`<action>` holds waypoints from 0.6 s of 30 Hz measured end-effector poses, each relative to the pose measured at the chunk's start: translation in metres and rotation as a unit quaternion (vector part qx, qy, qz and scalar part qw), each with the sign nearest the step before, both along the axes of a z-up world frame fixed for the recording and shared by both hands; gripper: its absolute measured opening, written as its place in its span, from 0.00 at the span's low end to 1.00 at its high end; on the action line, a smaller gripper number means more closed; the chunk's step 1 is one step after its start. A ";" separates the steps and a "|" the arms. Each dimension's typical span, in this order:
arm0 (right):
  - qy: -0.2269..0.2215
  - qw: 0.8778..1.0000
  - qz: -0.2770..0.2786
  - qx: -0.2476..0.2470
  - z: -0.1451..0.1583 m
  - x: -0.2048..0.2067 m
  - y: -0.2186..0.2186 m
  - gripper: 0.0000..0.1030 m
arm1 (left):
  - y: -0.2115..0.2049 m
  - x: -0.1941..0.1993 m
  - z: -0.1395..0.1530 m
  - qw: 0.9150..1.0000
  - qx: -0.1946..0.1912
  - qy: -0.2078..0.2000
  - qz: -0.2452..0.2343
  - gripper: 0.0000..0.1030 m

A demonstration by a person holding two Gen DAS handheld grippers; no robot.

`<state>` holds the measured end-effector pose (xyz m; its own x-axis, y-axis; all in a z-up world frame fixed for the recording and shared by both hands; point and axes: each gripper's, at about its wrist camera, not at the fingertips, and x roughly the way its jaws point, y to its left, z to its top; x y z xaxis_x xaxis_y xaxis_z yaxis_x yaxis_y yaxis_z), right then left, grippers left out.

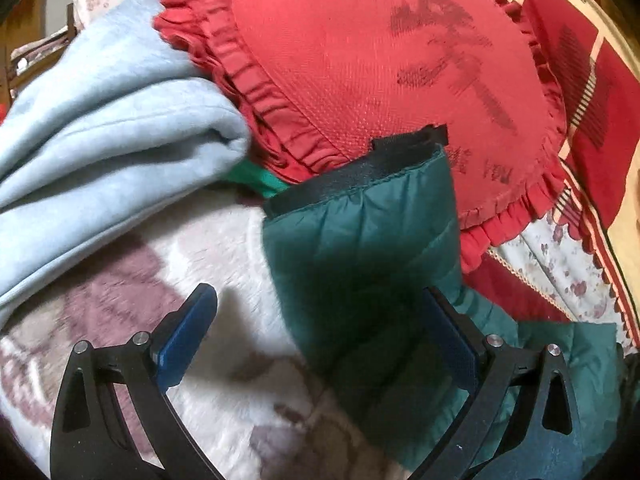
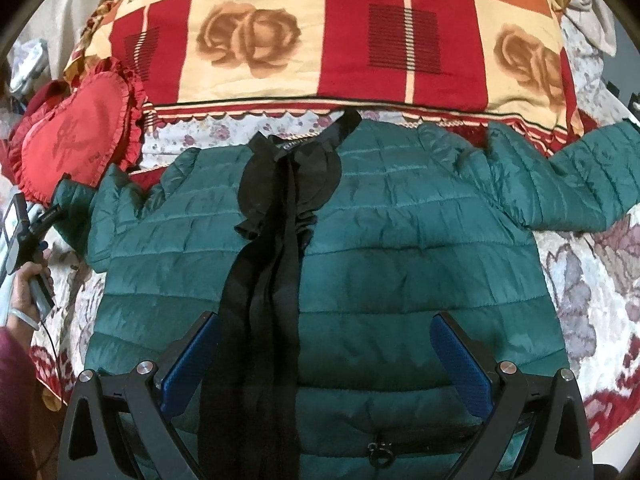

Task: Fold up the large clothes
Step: 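Move the left gripper to the sleeve cuff and close on it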

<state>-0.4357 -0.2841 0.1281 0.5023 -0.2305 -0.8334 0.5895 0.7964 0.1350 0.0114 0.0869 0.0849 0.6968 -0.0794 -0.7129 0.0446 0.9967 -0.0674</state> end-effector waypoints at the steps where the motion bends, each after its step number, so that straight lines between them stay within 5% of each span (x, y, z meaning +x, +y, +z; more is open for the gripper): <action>1: 0.003 1.000 -0.002 -0.001 -0.002 0.001 -0.002 1.00 | 0.000 0.004 -0.002 1.000 0.002 0.002 0.000 0.88; 3: 0.009 1.000 -0.006 0.002 -0.004 0.002 -0.005 1.00 | -0.001 0.013 -0.007 1.000 0.003 0.007 -0.009 0.60; 8: 0.012 1.000 -0.010 0.011 -0.008 0.003 -0.007 1.00 | 0.000 0.026 -0.007 1.000 -0.008 0.018 -0.023 0.17; 15: 0.001 1.000 0.006 0.027 -0.008 0.004 0.002 1.00 | 0.028 -0.009 0.025 0.993 -0.108 0.011 -0.052 0.09; 18: -0.008 0.999 0.014 0.035 -0.006 0.001 0.007 1.00 | 0.025 -0.037 0.049 0.991 -0.111 -0.002 -0.076 0.09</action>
<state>-0.4345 -0.2774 0.1216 0.5215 -0.1579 -0.8385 0.5646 0.8007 0.2004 -0.0253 0.1119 0.1341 0.6679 -0.3375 -0.6633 0.1933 0.9393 -0.2834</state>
